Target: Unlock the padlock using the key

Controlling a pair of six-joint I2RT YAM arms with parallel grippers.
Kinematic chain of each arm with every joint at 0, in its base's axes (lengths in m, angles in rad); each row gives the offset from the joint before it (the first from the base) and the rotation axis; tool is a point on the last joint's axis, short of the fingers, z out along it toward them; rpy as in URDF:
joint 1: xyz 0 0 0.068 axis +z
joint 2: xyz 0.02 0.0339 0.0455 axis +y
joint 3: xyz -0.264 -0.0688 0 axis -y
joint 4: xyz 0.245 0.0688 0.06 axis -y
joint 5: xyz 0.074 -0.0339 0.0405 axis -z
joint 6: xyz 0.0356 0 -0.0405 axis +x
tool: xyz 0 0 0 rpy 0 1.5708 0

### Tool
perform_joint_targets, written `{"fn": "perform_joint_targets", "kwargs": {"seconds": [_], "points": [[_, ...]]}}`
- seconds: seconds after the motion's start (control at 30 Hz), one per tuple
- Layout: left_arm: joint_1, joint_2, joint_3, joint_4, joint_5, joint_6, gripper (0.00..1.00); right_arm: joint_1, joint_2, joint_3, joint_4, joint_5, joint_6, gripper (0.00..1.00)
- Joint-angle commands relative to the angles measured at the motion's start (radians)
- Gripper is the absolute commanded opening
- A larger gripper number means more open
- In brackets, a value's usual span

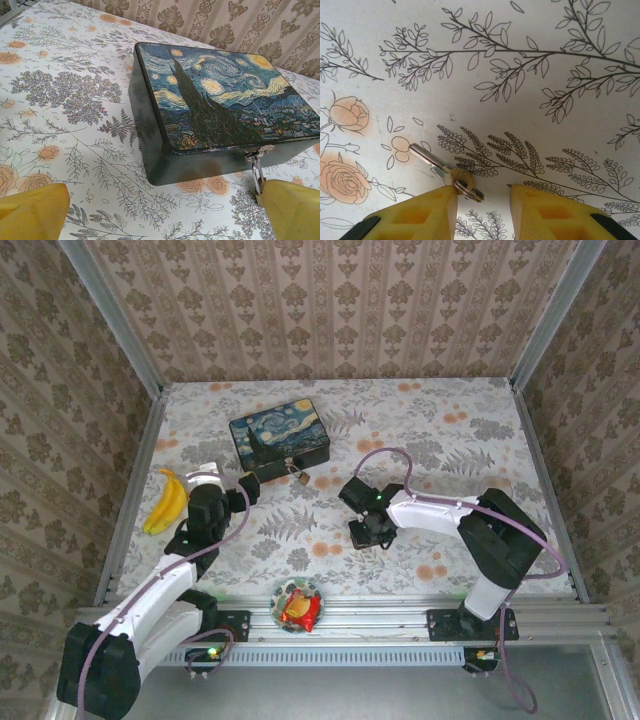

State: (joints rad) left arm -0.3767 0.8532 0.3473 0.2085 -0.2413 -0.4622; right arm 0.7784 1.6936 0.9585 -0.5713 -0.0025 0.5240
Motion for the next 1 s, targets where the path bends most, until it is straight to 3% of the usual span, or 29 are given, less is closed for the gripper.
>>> {"fn": "perform_joint_targets", "kwargs": {"seconds": [0.0, 0.47, 0.63, 0.87, 0.97], "points": [[0.009, -0.018, 0.016, -0.011, -0.016, -0.018, 1.00, 0.031, 0.048, 0.014, 0.040, -0.031, 0.005, 0.35], [0.015, -0.052, 0.009, -0.037, -0.013, -0.020, 1.00, 0.055, 0.067, 0.041, 0.068, -0.037, 0.014, 0.33], [0.018, -0.063, 0.012, -0.057, -0.016, -0.022, 1.00, 0.058, 0.089, 0.041, 0.079, -0.045, 0.015, 0.24], [0.025, -0.066, 0.039, -0.110, -0.013, -0.044, 1.00, 0.061, 0.058, 0.041, 0.069, -0.033, 0.009, 0.01], [0.030, -0.066, 0.062, -0.137, -0.005, -0.049, 1.00, 0.062, 0.024, 0.042, 0.056, -0.013, 0.002, 0.00]]}}
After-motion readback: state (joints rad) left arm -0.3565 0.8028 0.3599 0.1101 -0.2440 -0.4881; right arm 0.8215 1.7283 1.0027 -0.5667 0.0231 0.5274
